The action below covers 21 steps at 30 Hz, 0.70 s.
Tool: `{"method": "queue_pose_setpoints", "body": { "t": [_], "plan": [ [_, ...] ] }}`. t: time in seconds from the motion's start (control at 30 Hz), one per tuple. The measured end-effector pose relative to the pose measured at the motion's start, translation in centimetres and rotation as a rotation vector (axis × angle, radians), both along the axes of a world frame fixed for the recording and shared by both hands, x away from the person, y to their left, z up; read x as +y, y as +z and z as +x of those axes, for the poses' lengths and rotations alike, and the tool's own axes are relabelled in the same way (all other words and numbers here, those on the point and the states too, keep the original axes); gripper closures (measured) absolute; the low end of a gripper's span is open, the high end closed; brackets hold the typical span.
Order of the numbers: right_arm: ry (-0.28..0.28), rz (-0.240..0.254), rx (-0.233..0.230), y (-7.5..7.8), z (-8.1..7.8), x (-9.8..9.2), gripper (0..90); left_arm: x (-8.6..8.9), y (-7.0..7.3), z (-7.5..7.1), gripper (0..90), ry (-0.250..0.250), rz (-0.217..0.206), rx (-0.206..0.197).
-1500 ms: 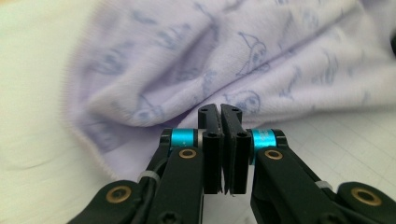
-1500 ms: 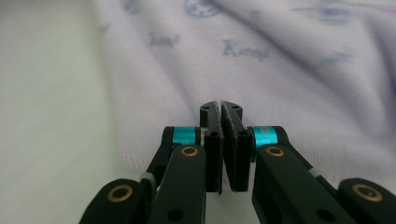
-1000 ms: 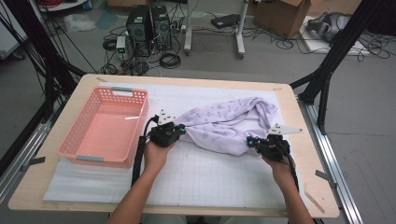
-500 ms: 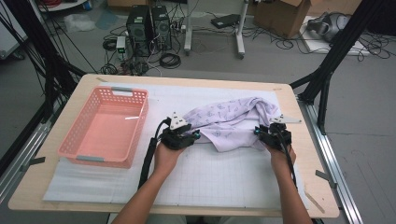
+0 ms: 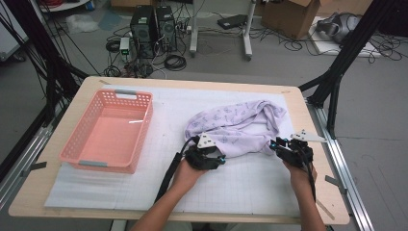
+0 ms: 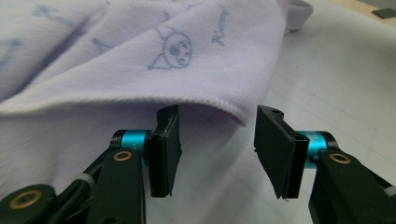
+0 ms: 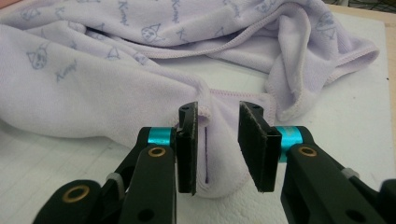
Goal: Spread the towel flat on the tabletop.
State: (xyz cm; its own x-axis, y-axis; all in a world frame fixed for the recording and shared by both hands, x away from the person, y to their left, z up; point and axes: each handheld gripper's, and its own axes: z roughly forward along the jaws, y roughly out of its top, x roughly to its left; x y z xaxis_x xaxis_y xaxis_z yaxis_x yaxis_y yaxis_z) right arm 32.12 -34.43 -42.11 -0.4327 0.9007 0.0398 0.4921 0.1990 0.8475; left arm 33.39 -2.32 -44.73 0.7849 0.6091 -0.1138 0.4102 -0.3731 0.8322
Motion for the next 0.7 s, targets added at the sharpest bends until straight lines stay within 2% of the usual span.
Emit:
{"method": "queue_pose_setpoints", "body": {
  "t": [0.07,0.1,0.17,0.23,0.3,0.33,0.43,0.6,0.7],
  "plan": [
    [0.000,0.006,0.001,0.0,-0.1,-0.1,67.6,-0.8,-0.1,0.1,49.9,0.001,-0.008,0.003],
    [0.001,0.007,0.000,0.0,-0.2,-0.2,67.6,-1.1,-0.1,0.2,51.7,-0.001,0.004,-0.003],
    [-0.003,0.009,0.004,-0.1,-0.2,-0.3,67.7,-1.5,-0.2,0.4,64.4,-0.001,0.017,0.010],
    [-0.003,0.008,0.005,-0.1,-0.3,-0.4,67.8,-1.4,0.0,0.4,86.2,-0.017,0.010,0.019],
    [-0.003,0.001,0.004,-0.2,-0.4,-0.5,67.8,-0.8,0.2,0.3,86.8,-0.030,0.003,0.044],
    [-0.006,-0.005,0.005,-0.2,-0.5,-0.6,67.8,-0.3,0.4,0.3,86.9,-0.034,-0.012,0.052],
    [-0.012,0.005,0.013,-0.3,-0.6,-1.1,67.6,2.3,1.2,-0.5,86.9,-0.041,-0.126,0.076],
    [-0.021,0.015,0.005,-0.1,-0.7,-1.3,67.6,7.2,1.9,-1.9,86.9,-0.027,-0.195,0.105],
    [-0.021,0.011,0.003,0.0,-0.5,-1.1,67.6,9.6,2.1,-2.5,86.9,0.006,-0.196,0.104]
  ]
}}
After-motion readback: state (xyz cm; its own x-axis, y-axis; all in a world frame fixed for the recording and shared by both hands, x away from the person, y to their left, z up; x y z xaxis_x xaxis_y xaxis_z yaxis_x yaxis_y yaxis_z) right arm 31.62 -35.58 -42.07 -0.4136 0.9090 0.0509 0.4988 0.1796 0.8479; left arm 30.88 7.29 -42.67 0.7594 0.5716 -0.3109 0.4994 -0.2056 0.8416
